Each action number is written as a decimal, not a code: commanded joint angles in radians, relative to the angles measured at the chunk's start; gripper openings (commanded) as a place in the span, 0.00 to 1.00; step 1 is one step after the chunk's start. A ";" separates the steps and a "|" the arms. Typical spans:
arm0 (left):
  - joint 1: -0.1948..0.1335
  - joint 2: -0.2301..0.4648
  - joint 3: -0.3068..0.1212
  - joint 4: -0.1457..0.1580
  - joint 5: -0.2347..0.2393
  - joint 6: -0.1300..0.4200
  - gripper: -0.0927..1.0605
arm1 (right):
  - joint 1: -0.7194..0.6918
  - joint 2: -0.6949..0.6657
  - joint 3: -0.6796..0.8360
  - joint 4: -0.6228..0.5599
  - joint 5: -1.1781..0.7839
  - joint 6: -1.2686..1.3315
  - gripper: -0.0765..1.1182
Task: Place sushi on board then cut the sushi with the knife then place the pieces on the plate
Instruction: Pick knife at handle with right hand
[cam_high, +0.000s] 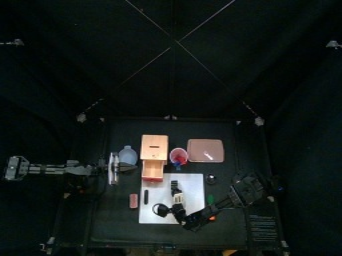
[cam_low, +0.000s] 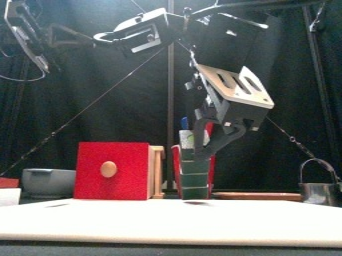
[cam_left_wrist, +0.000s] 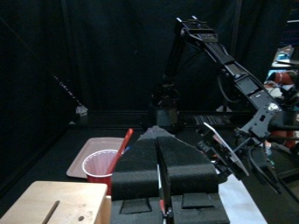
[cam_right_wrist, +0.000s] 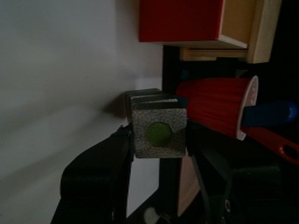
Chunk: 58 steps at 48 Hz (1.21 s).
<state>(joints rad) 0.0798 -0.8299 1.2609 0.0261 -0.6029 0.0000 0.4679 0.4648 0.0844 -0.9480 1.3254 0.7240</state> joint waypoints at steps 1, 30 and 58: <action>-0.002 0.002 -0.017 0.002 -0.006 -0.002 0.17 | -0.002 -0.028 -0.018 0.038 -0.021 0.003 0.66; -0.003 0.002 -0.017 0.000 -0.009 -0.002 0.17 | 0.005 -0.044 -0.061 0.187 -0.103 0.002 0.93; -0.002 0.002 -0.012 -0.009 -0.011 -0.002 0.17 | -0.034 -0.425 0.081 0.265 -0.048 0.005 0.93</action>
<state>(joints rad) 0.0782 -0.8299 1.2609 0.0169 -0.6044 -0.0015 0.4587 0.1335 0.1411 -0.7010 1.2901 0.7256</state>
